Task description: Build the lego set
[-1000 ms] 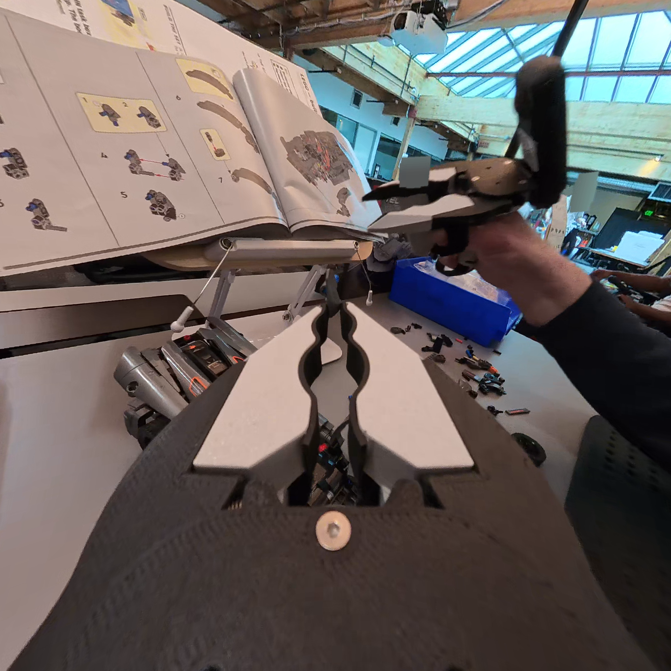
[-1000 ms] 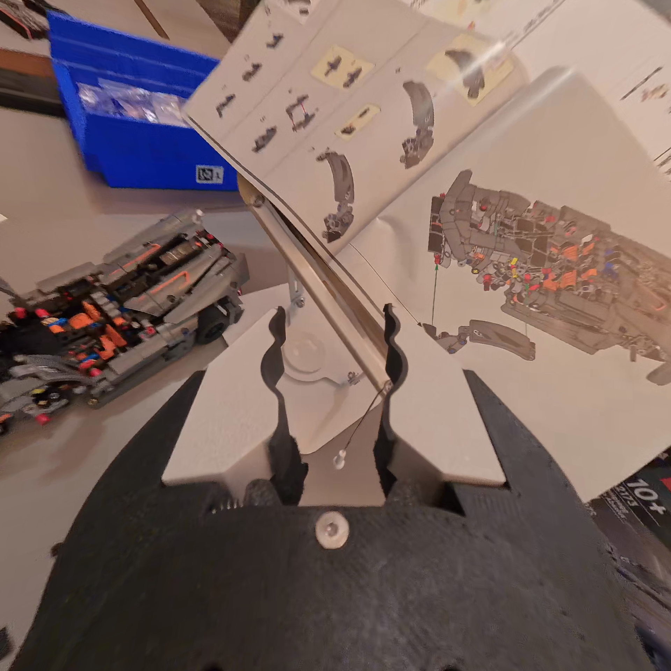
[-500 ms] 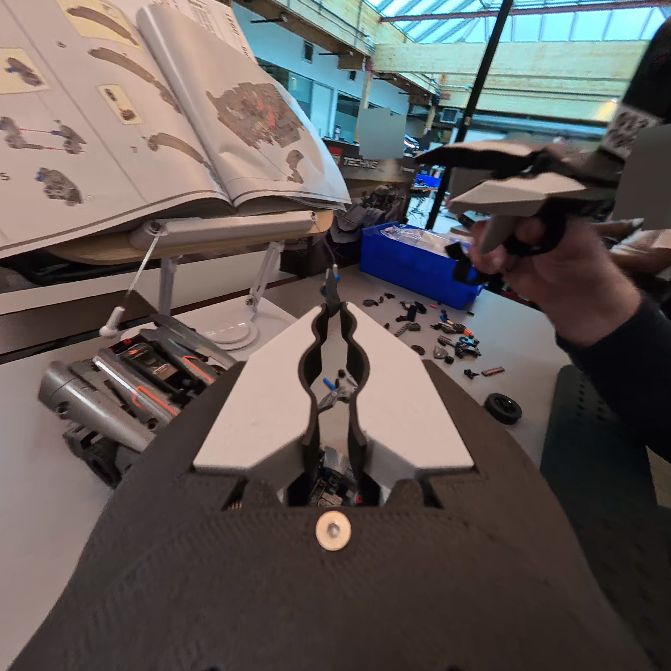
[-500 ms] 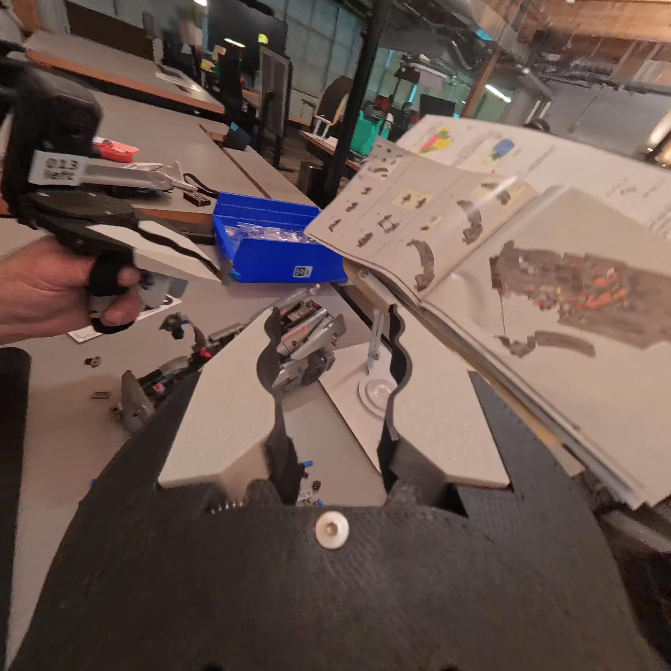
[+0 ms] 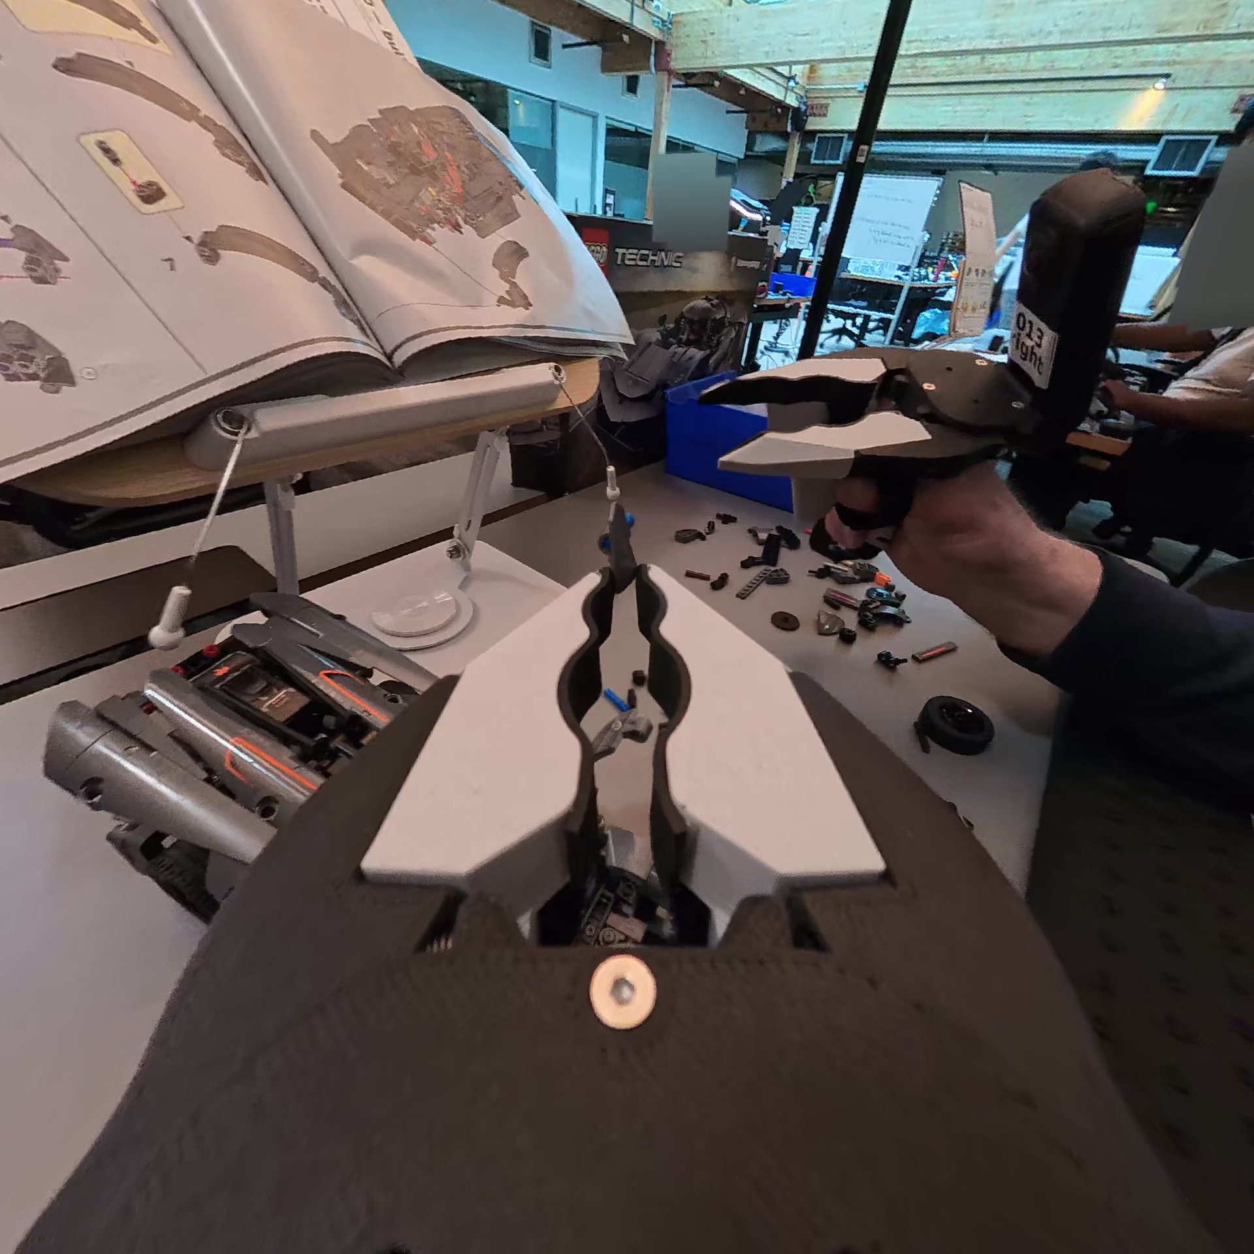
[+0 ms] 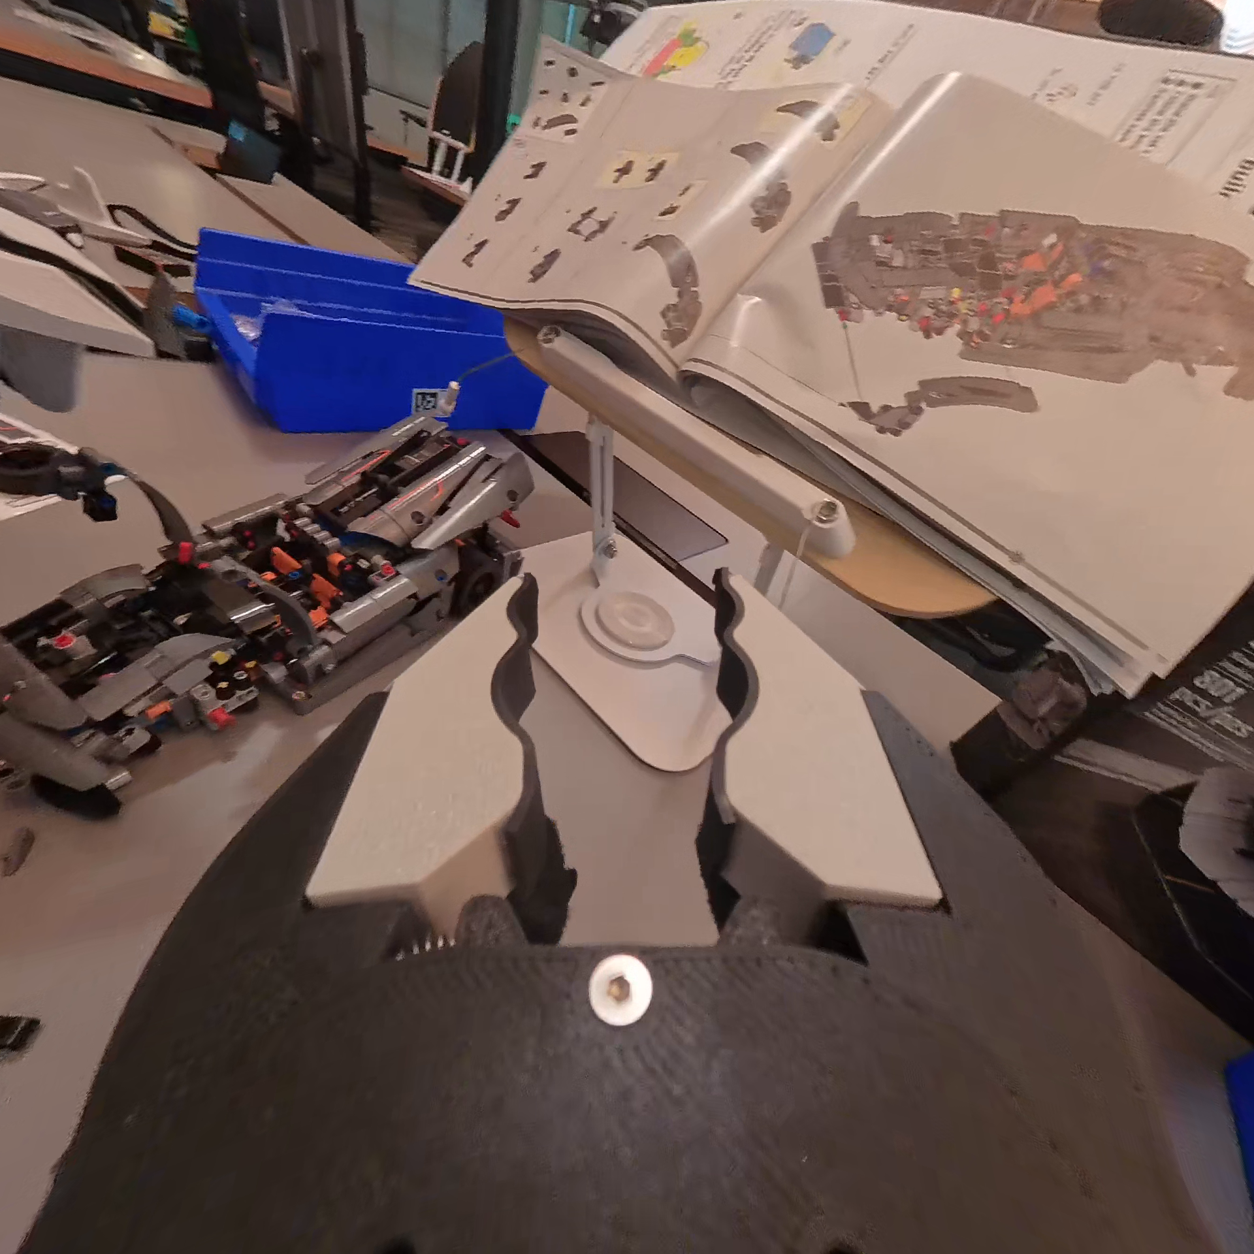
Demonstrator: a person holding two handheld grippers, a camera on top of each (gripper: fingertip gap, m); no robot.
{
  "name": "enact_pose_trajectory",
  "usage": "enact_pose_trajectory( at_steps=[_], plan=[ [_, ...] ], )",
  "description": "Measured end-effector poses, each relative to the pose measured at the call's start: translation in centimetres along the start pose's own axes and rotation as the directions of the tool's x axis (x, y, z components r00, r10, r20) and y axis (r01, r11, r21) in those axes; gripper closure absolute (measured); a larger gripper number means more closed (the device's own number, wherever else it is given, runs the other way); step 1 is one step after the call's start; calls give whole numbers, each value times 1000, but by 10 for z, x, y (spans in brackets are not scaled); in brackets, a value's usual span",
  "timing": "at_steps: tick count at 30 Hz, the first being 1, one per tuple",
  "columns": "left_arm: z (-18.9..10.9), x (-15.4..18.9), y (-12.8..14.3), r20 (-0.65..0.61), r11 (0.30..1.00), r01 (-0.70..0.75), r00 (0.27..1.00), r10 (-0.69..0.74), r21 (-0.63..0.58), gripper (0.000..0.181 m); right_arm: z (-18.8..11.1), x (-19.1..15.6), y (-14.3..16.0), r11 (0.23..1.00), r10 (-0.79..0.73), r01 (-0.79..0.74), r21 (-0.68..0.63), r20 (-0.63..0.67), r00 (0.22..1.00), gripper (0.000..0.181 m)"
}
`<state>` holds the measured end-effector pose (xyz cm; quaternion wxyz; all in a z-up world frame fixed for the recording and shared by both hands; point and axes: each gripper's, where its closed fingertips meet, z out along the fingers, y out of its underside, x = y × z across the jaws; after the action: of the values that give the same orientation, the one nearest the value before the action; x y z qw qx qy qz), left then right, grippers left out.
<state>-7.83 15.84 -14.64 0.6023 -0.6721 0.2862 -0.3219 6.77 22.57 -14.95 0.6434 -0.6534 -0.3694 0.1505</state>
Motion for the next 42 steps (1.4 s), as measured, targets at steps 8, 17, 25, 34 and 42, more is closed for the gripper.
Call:
enact_pose_trajectory(
  at_steps=[8,17,25,34,42],
  plan=[
    [-11,-19,-7,55,997,55,997,-58,52,177,1,12,11,997,72,-72,-20,-12,997,130],
    [-17,-34,-6,111,993,96,989,-103,63,178,2,13,15,998,50,-51,-36,-16,999,130],
    [-18,-36,-6,106,990,116,987,-123,75,177,4,16,22,996,80,-81,-50,-16,997,128],
    [-17,-33,-5,95,991,110,989,-117,72,177,7,12,25,995,73,-72,-66,0,997,128],
    [-17,-33,-5,96,991,109,989,-116,73,177,10,8,29,995,53,-52,-87,13,998,128]
  ],
)
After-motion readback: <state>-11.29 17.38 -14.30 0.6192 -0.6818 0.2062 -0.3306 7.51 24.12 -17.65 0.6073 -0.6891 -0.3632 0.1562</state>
